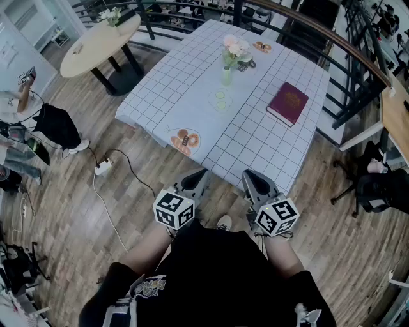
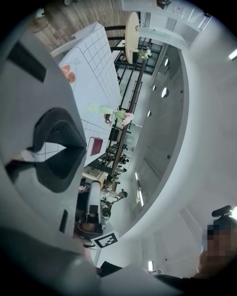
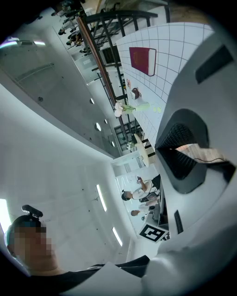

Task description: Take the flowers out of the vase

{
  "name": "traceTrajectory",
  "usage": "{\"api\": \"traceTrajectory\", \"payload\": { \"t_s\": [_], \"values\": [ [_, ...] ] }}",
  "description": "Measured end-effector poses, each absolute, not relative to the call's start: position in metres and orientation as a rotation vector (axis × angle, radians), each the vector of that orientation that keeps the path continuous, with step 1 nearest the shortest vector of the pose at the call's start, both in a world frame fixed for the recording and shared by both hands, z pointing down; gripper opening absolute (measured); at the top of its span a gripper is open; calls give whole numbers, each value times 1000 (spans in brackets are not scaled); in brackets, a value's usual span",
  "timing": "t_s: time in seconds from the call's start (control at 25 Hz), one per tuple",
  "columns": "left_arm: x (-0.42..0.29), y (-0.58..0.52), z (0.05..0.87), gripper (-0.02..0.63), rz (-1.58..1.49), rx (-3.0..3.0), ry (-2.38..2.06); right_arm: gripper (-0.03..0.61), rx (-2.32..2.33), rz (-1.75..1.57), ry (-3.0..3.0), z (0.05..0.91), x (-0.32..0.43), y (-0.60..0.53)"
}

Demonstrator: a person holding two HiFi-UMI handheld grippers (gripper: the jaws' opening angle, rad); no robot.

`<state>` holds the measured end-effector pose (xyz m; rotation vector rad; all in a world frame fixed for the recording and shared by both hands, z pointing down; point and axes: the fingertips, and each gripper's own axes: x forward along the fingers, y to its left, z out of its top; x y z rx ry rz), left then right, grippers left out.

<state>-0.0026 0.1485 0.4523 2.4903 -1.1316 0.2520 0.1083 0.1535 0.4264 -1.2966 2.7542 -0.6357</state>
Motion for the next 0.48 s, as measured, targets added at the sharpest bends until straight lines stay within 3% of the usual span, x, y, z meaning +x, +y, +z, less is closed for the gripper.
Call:
{"api": "traceTrajectory", "payload": {
  "t_s": [0.48],
  "values": [
    [1, 151, 456, 8, 247, 2482, -1139, 21, -1257, -656, 2743, 428, 110, 155]
  ]
}}
